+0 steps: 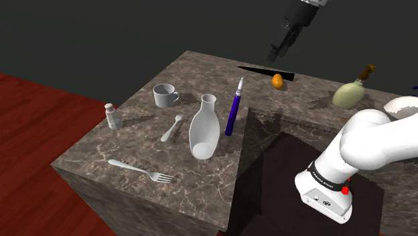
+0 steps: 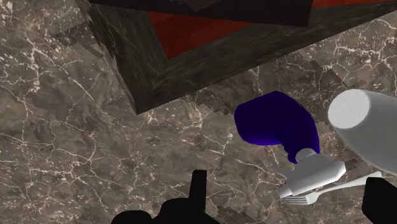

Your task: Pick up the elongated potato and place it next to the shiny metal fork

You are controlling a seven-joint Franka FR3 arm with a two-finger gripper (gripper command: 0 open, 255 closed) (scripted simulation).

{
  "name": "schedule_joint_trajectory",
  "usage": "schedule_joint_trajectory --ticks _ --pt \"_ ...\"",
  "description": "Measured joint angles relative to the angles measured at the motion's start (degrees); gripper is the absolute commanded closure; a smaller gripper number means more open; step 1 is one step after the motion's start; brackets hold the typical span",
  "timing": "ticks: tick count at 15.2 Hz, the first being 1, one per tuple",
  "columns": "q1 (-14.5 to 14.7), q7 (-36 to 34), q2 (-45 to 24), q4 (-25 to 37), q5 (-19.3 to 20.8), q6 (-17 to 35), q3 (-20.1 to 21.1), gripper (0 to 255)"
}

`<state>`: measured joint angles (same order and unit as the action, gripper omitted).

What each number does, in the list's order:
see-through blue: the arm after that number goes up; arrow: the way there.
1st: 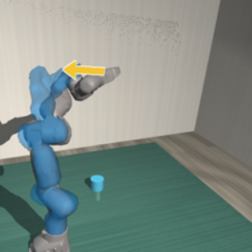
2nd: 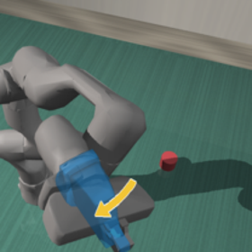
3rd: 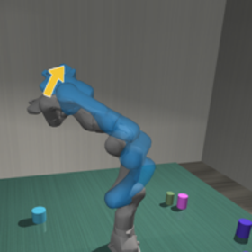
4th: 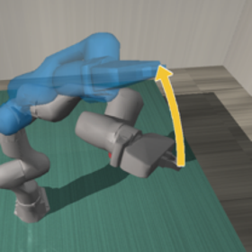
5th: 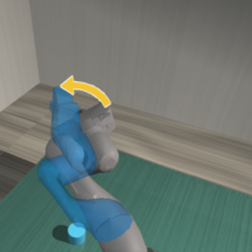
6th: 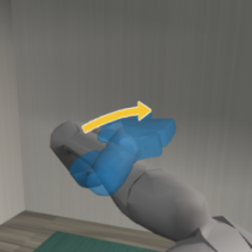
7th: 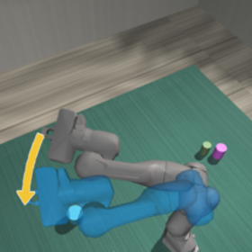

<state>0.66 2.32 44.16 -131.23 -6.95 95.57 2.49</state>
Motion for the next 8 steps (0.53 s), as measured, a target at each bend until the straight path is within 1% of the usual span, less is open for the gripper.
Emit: schedule_joint_trajectory --ticks 3,8 --pt "-0.8 0.0 -1.4 0.1 0.4 1.1 -0.7 0" --pt "-3.8 0.3 -6.6 0.0 2.1 5.7 -3.6 0"
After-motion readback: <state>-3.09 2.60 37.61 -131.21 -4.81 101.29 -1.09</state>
